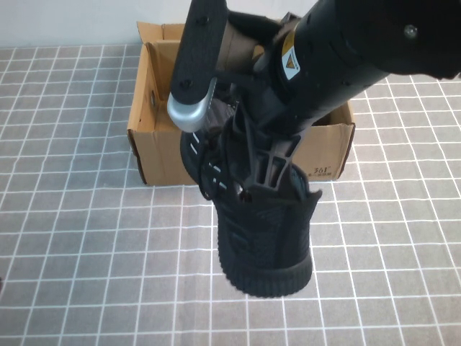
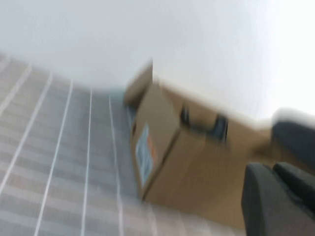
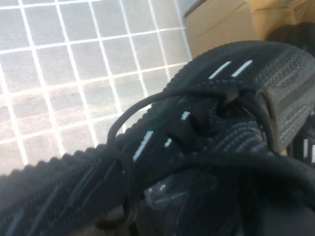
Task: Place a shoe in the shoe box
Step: Hand over the shoe
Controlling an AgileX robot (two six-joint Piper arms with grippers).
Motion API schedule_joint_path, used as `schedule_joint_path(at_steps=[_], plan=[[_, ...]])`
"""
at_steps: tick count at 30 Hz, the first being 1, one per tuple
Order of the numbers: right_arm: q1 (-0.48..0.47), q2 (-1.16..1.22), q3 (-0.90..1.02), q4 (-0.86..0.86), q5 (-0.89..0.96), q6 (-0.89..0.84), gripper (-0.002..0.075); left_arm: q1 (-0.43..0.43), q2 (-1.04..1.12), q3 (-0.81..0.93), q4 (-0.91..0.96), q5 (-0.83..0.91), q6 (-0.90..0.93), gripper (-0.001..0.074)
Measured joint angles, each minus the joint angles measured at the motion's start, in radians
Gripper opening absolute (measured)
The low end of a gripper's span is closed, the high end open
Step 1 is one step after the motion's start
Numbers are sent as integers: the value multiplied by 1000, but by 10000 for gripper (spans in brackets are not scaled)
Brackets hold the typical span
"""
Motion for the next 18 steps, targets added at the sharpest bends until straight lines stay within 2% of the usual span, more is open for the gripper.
schedule_joint_path(at_steps=[3,5,10,18], plan=[[0,3,0,16,20,0,15,0,0,0,-81,-82,-19,-1],[0,4,0,20,29,0,15,0,2,-17,-133,-54,-23,-1],[0,4,0,22,34,0,15,0,166,-183,-156,167,7,-1],[0,4,0,17,50,48,15,0,615,-557,-154,492,268,-1]])
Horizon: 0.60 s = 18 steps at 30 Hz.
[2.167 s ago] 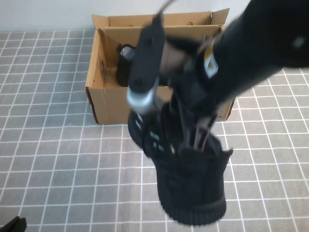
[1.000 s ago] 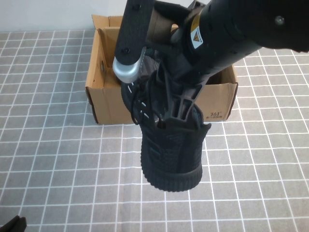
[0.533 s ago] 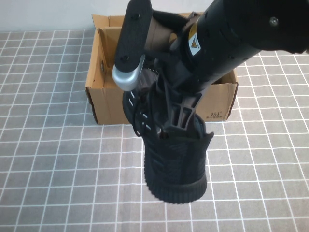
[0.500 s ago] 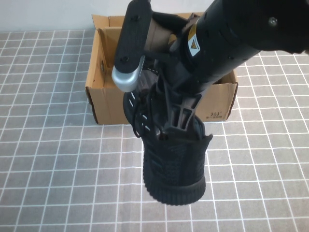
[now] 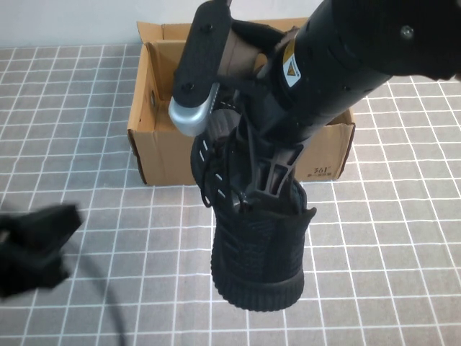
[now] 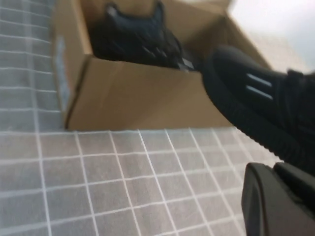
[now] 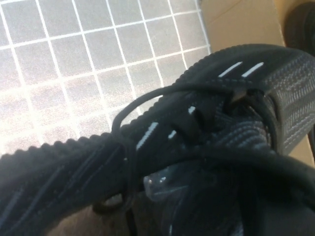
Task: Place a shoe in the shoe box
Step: Hand over the shoe
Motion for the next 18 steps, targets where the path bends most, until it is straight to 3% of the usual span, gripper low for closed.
schedule_joint_path(at_steps=[7,18], plan=[[-71,0,0,2,8,66,15,0,324,-278,-44,151,215,-1],[-403,0,0,226,-69,19,15,0,665,-562,-260,284,497,-1]])
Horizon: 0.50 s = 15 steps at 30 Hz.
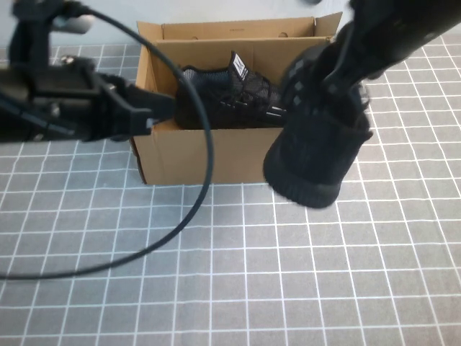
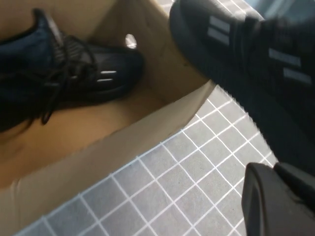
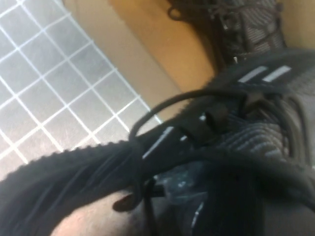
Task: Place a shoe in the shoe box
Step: Hand over the shoe
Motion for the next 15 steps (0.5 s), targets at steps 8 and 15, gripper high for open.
schedule_joint_path(at_steps=[8,15], plan=[[-196,48,-91,245,21,-105,14,0,197,-212,-8,156,71,-1],[-224,172,-273,352,135,-174,14,0,369,-470,59,329,75,-1]])
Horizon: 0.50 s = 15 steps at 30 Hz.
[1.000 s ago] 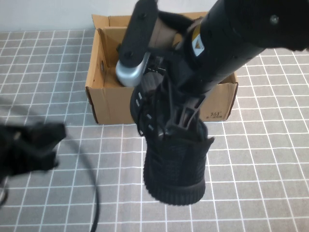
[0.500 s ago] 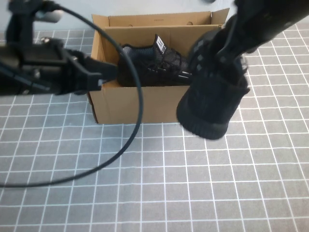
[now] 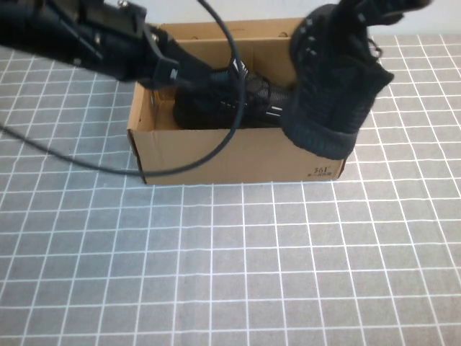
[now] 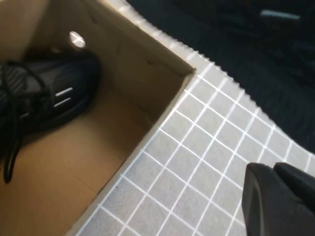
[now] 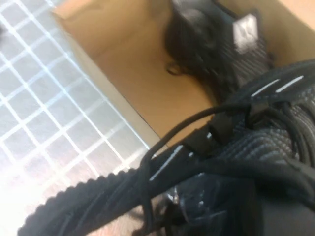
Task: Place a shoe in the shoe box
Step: Hand over the shoe
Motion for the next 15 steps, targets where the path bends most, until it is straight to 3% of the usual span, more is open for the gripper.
schedule_joint_path(at_steps=[8,15], plan=[[0,53,-81,136,16,-174,14,17,134,-250,25,115,14,-1],[34,53,-81,128,16,-202,14,32,160,-304,31,122,14,-1]])
